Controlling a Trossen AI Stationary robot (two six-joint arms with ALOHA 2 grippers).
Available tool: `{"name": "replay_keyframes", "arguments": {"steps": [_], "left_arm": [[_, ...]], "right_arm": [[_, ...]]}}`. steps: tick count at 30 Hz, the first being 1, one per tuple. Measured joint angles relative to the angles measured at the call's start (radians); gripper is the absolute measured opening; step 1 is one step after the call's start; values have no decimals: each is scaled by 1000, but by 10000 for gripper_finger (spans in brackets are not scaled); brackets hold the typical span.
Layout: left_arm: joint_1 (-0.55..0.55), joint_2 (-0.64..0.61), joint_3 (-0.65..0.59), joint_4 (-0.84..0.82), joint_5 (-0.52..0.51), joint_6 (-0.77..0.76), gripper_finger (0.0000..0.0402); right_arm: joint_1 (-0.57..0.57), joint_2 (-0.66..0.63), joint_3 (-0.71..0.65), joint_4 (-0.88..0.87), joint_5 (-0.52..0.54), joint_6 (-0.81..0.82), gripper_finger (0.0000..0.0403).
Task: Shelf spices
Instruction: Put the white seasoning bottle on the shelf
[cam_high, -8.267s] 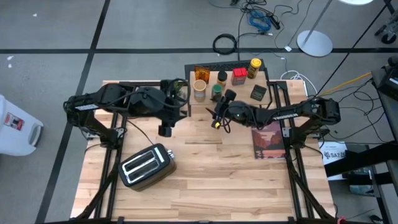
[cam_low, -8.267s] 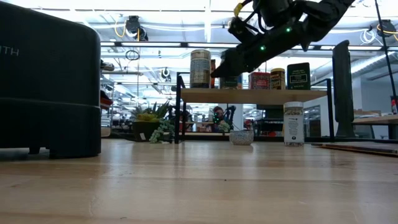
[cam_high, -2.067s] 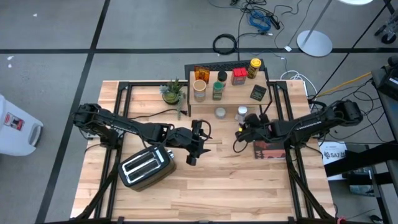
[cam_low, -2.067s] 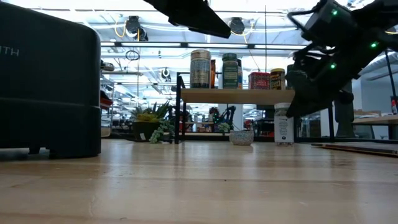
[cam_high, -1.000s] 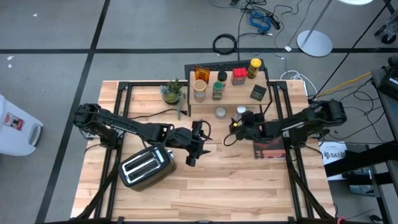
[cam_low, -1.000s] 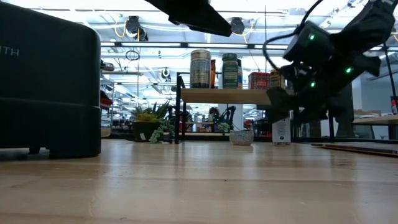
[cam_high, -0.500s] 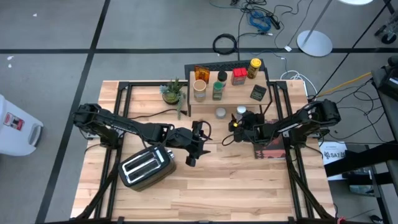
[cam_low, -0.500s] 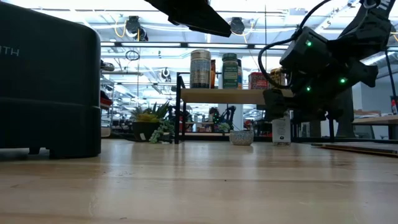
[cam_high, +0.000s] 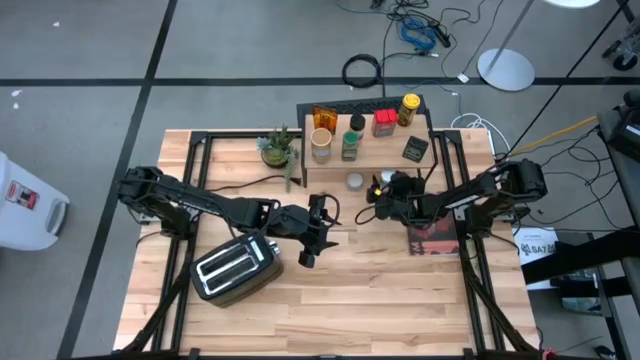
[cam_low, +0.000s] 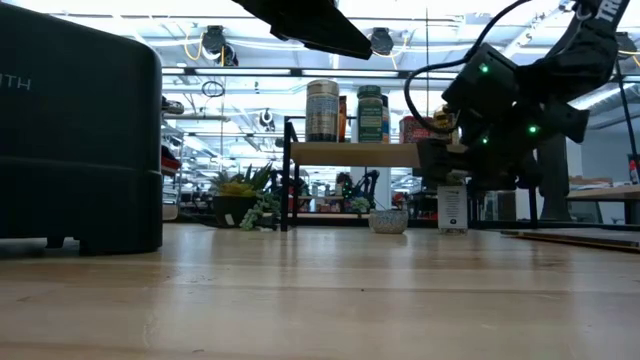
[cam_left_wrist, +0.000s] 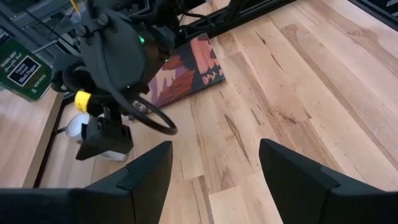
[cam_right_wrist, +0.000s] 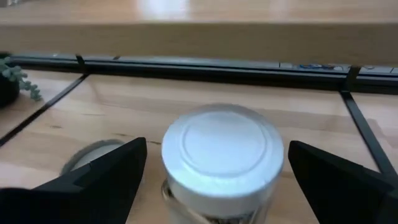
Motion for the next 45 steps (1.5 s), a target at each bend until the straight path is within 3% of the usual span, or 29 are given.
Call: {"name": "replay_keyframes", "arguments": {"steps": [9, 22, 34, 45], "left_arm": [[0, 0, 0, 1, 0, 0, 249], [0, 0, 0, 8, 0, -1, 249], [0, 0, 0, 2, 0, -3, 249], [0, 0, 0, -2, 0, -4, 249]], "right_arm": [[-38, 0, 0, 5, -31, -2, 356], [-58, 0, 0, 4, -53, -10, 225], [-46, 0, 0, 4, -69, -13, 220], [49, -2, 3, 9, -109, 27, 213]]}}
